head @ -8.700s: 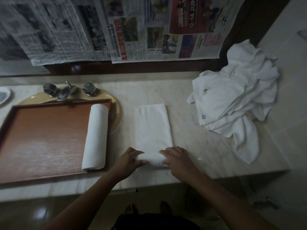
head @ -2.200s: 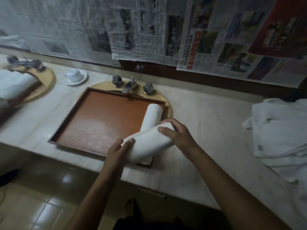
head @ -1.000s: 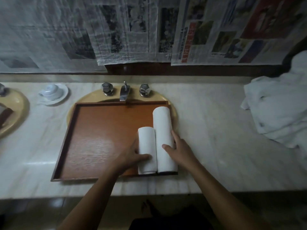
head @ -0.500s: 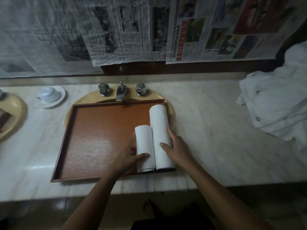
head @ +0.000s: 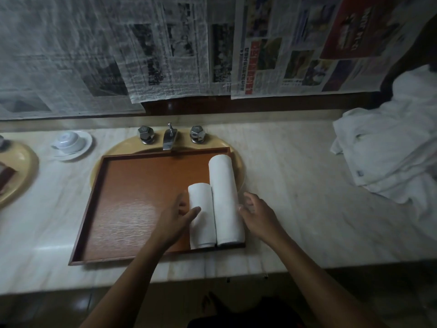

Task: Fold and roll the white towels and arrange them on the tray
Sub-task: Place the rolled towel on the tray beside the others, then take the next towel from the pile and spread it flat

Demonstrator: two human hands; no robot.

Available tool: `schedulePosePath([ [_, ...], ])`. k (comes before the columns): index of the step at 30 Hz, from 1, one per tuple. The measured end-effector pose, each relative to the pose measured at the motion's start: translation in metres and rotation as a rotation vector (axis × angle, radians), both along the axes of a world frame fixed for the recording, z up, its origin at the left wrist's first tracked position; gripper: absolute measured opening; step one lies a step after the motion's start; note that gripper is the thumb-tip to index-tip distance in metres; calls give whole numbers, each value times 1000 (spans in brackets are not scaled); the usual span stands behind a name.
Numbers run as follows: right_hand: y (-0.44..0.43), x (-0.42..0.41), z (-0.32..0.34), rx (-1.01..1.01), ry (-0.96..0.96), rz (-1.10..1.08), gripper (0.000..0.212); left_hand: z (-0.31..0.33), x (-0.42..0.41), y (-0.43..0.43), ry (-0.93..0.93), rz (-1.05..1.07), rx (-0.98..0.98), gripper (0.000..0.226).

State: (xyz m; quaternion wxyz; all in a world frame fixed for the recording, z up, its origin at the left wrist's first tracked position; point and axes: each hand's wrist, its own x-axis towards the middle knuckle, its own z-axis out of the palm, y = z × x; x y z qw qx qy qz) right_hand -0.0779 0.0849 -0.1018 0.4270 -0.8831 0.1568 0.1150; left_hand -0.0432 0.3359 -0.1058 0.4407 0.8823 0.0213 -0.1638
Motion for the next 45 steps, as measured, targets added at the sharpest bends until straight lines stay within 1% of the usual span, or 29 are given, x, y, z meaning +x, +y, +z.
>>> schedulePosePath([
  [4, -29, -3, 7, -7, -36, -5, 47, 13, 10, -13, -265, 11, 57, 56],
  [6, -46, -5, 11, -13, -74, -26, 42, 23, 17, -28, -338, -10, 26, 49],
  [9, -74, -6, 18, -22, -129, -78, 34, 34, 26, -62, -339, -68, -53, 39],
  [13, -108, -4, 29, -37, -195, -153, 27, 44, 34, -103, -315, -150, -73, 23],
  [15, -157, -8, 33, -32, -217, -227, 26, 44, 43, -156, -321, -226, -61, 23],
  [17, -177, -6, 37, -37, -243, -238, 24, 48, 47, -179, -312, -258, -63, 25],
  [21, -259, -4, 47, -59, -285, -291, 23, 52, 55, -267, -308, -283, -110, 24],
  [27, -390, 20, 62, -199, -357, -352, 29, 69, 64, -390, -270, -343, -175, 23],
  [30, -455, 51, 72, -331, -413, -389, 35, 77, 68, -436, -279, -349, -195, 22],
  [32, -499, 78, 79, -452, -437, -427, 44, 79, 71, -464, -303, -359, -203, 22],
  [35, -545, 122, 96, -614, -400, -480, 62, 83, 73, -491, -309, -364, -225, 23],
  [37, -573, 153, 108, -641, -349, -514, 69, 82, 75, -505, -310, -361, -240, 23],
  [38, -585, 168, 111, -615, -309, -529, 69, 82, 76, -510, -312, -359, -240, 22],
  [40, -604, 188, 112, -566, -218, -510, 57, 82, 78, -515, -311, -357, -236, 23],
  [42, -619, 199, 107, -613, -168, -435, 35, 82, 81, -519, -311, -345, -230, 24],
  [43, -621, 200, 106, -648, -171, -421, 29, 82, 82, -518, -309, -344, -223, 24],
  [45, -623, 204, 107, -640, -255, -459, 29, 81, 85, -512, -310, -332, -207, 24],
])
